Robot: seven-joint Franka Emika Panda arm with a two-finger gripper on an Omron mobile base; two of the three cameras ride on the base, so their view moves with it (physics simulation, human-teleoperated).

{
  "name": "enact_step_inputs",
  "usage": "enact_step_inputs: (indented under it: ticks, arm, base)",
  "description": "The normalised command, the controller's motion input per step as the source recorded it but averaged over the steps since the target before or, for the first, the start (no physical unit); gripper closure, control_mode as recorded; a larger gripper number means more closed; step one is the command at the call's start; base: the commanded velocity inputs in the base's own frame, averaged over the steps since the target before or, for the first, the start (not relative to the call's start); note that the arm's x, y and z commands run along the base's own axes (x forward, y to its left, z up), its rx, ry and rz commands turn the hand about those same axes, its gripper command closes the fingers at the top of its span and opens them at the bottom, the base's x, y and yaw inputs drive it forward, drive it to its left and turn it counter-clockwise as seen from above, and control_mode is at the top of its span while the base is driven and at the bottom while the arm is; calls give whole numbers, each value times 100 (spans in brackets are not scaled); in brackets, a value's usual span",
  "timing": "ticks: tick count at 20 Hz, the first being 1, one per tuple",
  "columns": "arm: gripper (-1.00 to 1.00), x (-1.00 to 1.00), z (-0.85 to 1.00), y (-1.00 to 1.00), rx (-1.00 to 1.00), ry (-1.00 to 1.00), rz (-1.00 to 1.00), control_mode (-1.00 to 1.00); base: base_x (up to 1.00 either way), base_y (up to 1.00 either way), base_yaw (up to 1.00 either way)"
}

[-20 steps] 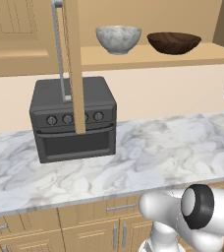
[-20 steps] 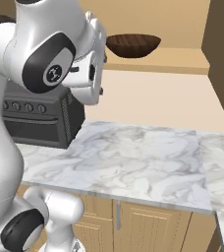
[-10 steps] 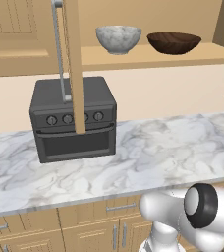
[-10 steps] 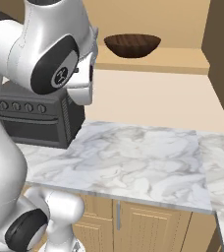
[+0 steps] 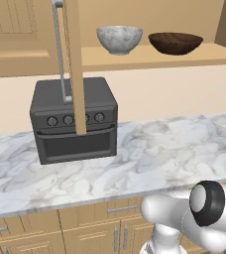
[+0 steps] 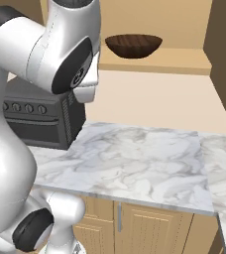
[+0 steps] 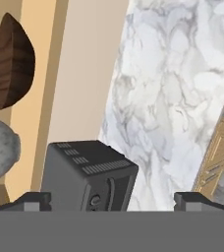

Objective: Move the bowls from the cabinet to the plates on the dining table.

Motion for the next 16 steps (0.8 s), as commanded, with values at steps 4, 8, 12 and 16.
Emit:
enact_step_inputs:
  ticks: [4, 8, 12, 16]
  arm:
    - [-100, 17, -3, 25, 5, -8, 11, -100]
    - [-100, 14, -10, 33, 3, -9, 6, -100]
    - [-100, 18, -3, 26, 3, -11, 1, -100]
    - [-100, 24, 0, 19, 2, -12, 0, -100]
  base:
    - [0, 0, 0]
    - [0, 0, 0]
    - [0, 0, 0]
    - [0, 0, 0]
